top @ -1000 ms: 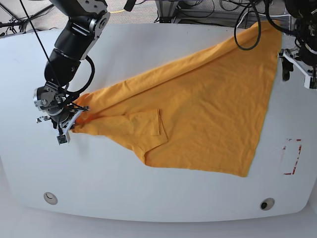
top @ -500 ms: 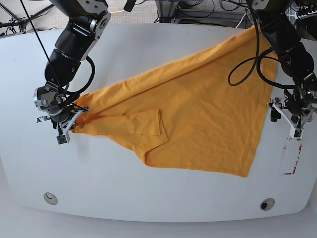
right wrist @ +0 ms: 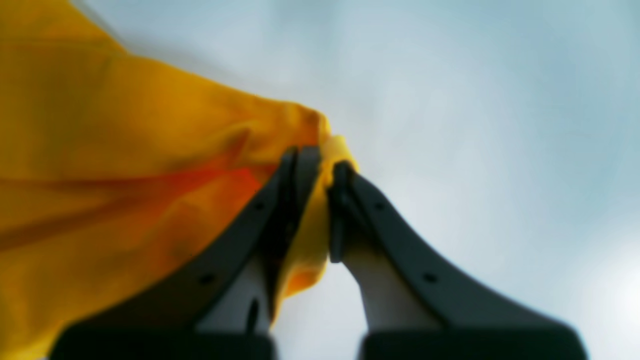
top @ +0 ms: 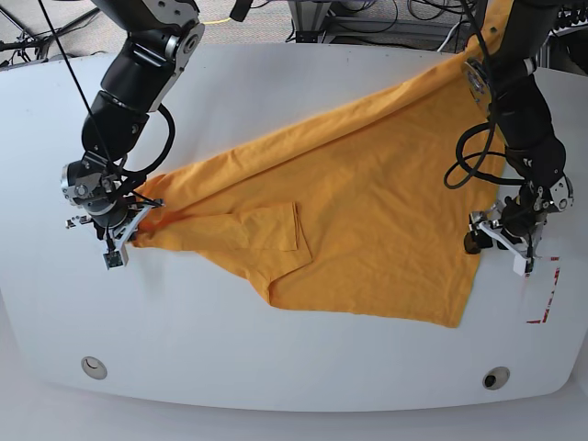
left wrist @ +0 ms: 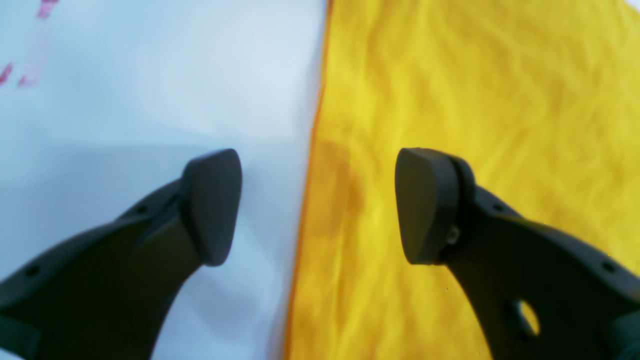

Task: Fold the T-shirt properly
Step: 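Swing the left gripper with its corner toward the right gripper's side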

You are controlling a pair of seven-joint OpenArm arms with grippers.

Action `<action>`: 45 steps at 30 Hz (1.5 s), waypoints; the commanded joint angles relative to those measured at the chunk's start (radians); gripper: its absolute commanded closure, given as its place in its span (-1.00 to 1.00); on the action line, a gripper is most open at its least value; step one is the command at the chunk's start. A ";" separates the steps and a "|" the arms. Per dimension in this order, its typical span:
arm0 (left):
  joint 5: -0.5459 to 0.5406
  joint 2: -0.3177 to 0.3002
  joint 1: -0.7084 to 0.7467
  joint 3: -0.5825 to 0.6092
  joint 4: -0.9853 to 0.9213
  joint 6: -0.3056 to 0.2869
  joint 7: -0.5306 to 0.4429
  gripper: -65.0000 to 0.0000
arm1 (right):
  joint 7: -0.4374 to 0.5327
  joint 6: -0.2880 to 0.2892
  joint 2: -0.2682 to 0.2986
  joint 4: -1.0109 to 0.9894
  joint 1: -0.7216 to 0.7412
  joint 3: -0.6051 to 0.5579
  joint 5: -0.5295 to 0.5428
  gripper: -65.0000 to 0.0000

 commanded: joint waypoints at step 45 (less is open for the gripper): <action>-0.141 0.066 0.047 0.076 0.670 0.095 0.280 1.00 | 0.014 -0.002 0.084 0.023 0.272 -0.144 0.010 1.00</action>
